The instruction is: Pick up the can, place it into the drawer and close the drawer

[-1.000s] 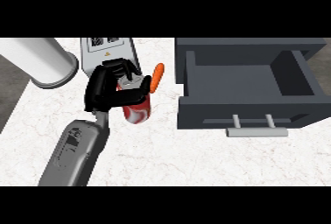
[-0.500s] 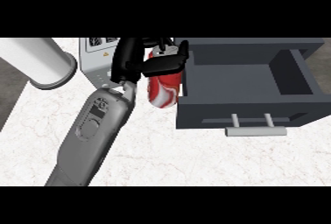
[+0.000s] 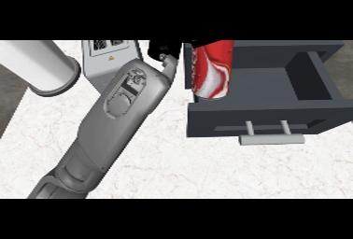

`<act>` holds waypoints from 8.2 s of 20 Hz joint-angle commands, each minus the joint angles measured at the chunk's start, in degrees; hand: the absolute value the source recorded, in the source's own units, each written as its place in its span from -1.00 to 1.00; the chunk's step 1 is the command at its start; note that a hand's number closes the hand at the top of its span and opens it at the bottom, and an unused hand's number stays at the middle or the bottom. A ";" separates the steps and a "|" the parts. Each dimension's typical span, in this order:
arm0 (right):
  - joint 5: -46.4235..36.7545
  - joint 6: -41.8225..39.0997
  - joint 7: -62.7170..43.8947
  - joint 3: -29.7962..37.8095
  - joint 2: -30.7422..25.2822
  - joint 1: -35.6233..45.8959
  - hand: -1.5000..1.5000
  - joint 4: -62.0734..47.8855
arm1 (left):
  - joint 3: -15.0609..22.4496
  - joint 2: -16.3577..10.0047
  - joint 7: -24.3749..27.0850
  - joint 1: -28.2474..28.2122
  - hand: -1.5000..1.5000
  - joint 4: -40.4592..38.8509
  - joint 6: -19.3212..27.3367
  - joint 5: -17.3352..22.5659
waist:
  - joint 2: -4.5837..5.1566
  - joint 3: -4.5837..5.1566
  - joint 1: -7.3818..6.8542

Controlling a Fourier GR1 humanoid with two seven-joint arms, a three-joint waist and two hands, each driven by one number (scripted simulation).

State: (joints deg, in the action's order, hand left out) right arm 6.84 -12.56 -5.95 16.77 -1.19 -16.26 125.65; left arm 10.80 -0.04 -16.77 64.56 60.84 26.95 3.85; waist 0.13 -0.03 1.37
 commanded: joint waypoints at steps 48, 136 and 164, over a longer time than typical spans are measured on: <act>-0.46 1.07 -3.51 -1.79 -2.84 10.08 -1.00 -2.81 | 23.69 0.04 17.65 19.05 -1.00 -41.32 13.40 24.33 | 1.41 -0.13 5.78; -77.55 56.48 11.12 -4.86 -9.21 72.80 -1.00 -105.06 | 24.95 -28.17 2.06 -11.60 -1.00 13.50 18.28 24.46 | 1.24 -0.08 -6.84; -54.88 45.96 29.79 14.53 -5.55 84.90 -1.00 -107.93 | 22.25 -30.01 5.49 -21.89 -1.00 18.07 16.67 21.97 | 1.36 -0.16 -5.54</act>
State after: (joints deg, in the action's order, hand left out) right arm -55.25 35.32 22.48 25.92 -10.19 64.21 16.06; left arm 33.88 -30.23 -12.45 43.85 79.55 43.58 26.11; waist 1.71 -0.36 -3.43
